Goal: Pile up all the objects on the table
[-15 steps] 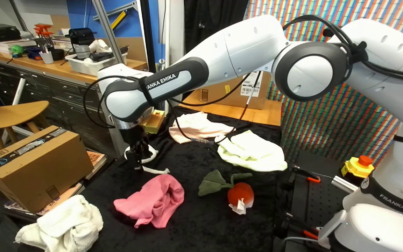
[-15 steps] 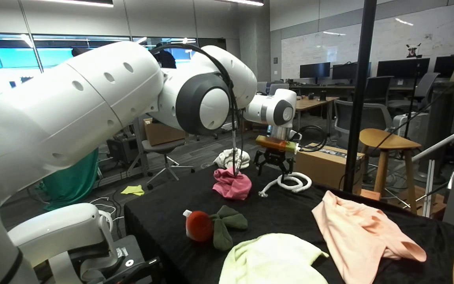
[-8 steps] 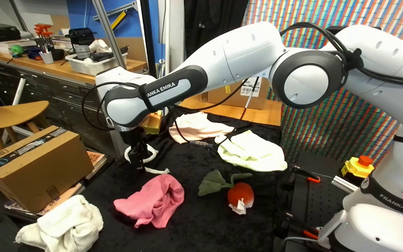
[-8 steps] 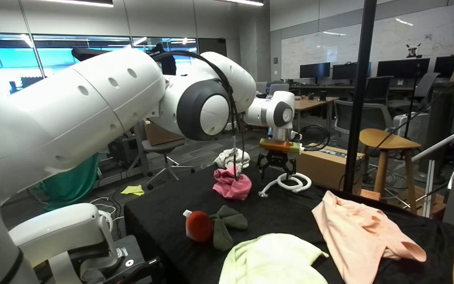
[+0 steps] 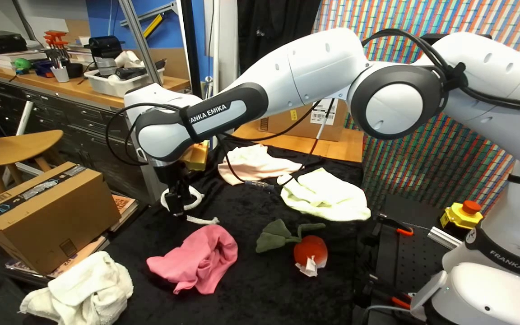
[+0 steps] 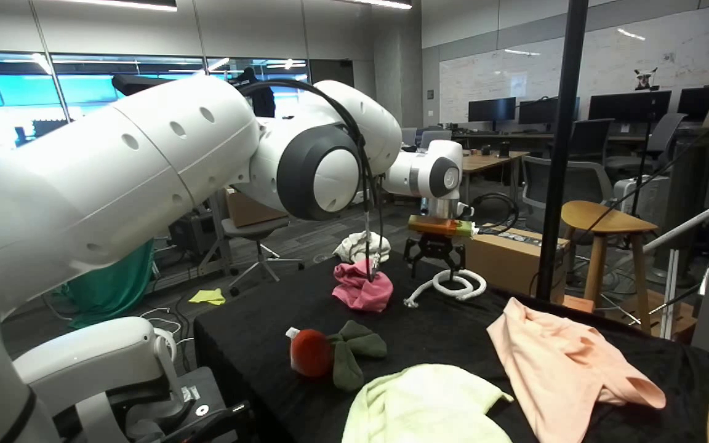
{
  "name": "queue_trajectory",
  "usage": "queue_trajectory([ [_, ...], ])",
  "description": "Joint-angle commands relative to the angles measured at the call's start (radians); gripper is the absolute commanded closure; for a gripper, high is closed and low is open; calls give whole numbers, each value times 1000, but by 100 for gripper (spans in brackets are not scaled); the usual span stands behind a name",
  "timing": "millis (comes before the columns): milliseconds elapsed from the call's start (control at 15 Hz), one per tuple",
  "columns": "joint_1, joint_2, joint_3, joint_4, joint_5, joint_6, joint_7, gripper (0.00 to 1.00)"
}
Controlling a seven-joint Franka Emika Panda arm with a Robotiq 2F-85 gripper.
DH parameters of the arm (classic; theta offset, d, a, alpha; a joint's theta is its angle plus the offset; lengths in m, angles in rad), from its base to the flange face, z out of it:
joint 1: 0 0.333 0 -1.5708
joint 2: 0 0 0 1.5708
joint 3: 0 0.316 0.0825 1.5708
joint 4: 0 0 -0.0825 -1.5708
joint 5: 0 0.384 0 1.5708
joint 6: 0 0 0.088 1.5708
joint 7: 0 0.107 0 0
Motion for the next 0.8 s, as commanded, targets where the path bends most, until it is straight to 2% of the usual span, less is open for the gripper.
queue_trajectory([
  [0, -2, 31, -1, 35, 3, 59, 13, 0],
  [333, 3, 36, -17, -6, -11, 172, 41, 0],
  [733, -2, 25, -21, -26, -8, 207, 42, 1],
])
